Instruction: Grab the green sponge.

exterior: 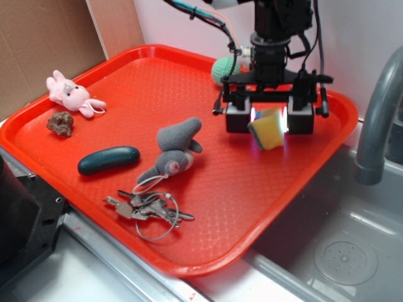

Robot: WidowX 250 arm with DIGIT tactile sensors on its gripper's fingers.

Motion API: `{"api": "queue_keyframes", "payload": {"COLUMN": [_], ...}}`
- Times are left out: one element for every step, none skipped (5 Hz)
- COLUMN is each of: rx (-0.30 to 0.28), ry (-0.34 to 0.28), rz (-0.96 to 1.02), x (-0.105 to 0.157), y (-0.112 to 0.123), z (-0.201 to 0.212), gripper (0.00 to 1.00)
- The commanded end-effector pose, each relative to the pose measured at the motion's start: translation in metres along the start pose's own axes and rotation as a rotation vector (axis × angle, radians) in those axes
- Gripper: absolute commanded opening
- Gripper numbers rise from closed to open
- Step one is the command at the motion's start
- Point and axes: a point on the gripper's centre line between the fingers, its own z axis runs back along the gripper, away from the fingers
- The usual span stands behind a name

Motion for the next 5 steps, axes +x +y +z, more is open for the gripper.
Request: {"api": "queue_keyframes", "payload": {"rx": [-0.039, -0.016, -0.107, -0.042, -0.011], "ry": [-0.211, -0.168, -0.195, -0.196, -0.217], "rz": [-0.106, -0.135, -0.247, -0.275, -0.271], "x": [0.053, 0.028, 0.01, -0.027, -0.063], "y": [0.01, 0.053, 0.113, 0.146, 0.173], "z": [0.099, 0.125, 0.131, 0.148, 0.163], "gripper": [0.0, 0.0, 0.0, 0.0, 0.0]}}
